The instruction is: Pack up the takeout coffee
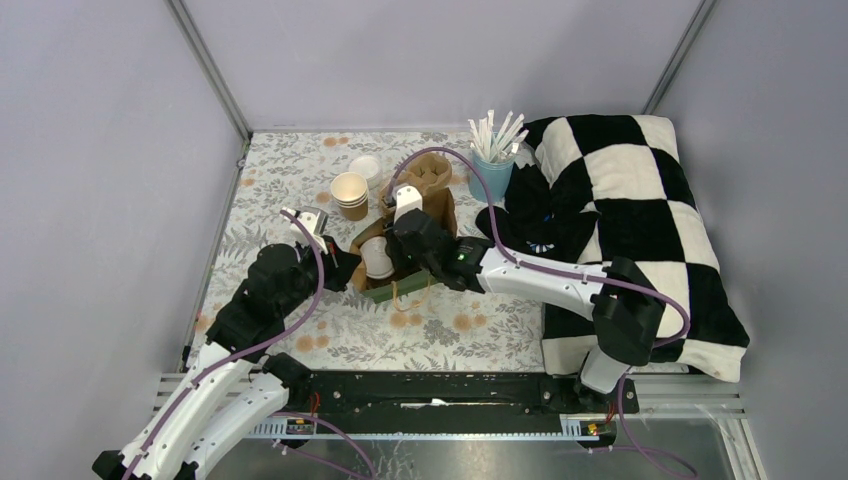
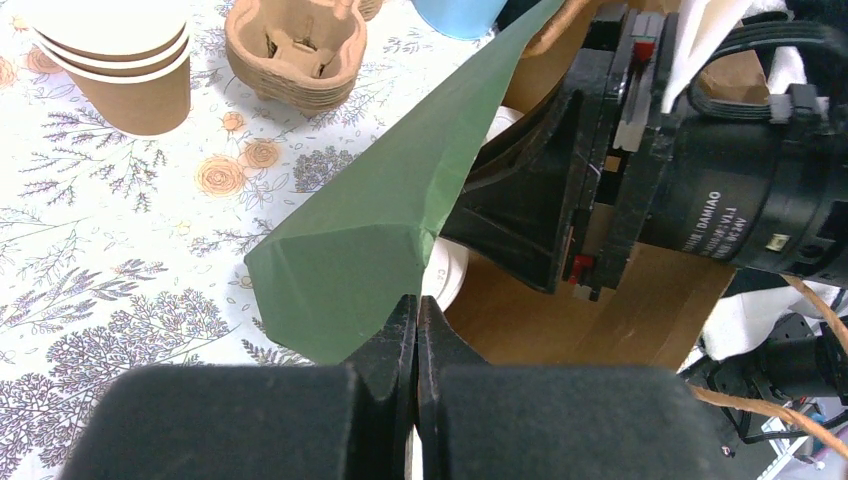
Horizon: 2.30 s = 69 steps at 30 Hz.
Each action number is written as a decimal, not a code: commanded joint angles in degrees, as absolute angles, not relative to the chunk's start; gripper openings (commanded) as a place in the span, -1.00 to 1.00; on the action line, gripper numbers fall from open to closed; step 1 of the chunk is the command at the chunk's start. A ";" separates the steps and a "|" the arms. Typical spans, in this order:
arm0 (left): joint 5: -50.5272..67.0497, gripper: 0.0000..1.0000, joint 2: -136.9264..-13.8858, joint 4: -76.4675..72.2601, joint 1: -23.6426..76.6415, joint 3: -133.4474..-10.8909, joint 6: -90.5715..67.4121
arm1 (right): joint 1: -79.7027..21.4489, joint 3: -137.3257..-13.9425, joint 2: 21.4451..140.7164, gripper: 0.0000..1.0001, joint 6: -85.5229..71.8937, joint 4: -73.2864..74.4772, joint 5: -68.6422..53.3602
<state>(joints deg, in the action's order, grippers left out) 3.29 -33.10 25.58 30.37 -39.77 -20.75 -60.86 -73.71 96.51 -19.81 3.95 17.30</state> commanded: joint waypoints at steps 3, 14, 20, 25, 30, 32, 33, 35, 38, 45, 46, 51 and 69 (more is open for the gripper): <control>3.45 -1.00 -32.99 25.31 30.50 -39.83 -19.81 | -57.99 -71.05 96.54 -1.00 -24.08 -4.12 13.38; 3.07 -1.00 -33.40 25.22 30.50 -40.17 -19.70 | -56.16 -76.03 102.03 -1.00 -24.59 6.69 12.99; 2.86 -1.00 -33.64 24.88 30.47 -40.38 -19.69 | -56.16 -78.05 104.13 -0.70 -23.57 9.34 13.70; 1.96 -1.00 -34.18 25.04 30.50 -41.32 -19.18 | -56.16 -80.74 102.87 -0.29 -21.74 11.45 13.54; -1.03 -1.00 -37.12 26.61 30.50 -44.45 -18.65 | -56.10 -84.49 100.29 0.12 -21.18 17.02 13.47; -2.28 -1.00 -38.39 27.05 30.50 -45.70 -18.63 | -56.16 -85.71 99.46 0.26 -21.25 18.81 13.05; -2.50 -1.00 -38.93 27.40 30.50 -46.21 -18.63 | -56.14 -86.37 99.22 0.31 -21.27 19.80 12.97; -2.79 -1.00 -39.45 27.66 30.50 -46.78 -18.61 | -56.19 -87.25 98.60 0.42 -21.27 21.32 12.96; -3.00 -1.00 -39.14 27.69 30.50 -46.66 -18.93 | -56.25 -88.22 97.58 0.56 -21.42 23.40 13.77; -2.89 -1.00 -37.50 27.77 30.50 -43.74 -19.34 | -56.91 -87.39 94.52 0.61 -19.69 24.16 13.11; -3.09 -1.00 -37.69 27.86 30.50 -43.30 -19.38 | -57.11 -86.92 94.22 0.62 -19.30 23.98 12.44; -5.04 -1.00 -39.87 30.34 30.51 -45.10 -19.68 | -57.31 -84.99 92.98 0.67 -17.18 24.06 13.41; -10.50 -0.20 -61.76 55.17 30.50 -75.36 -28.79 | -61.35 -86.43 93.38 0.62 -10.07 23.38 14.49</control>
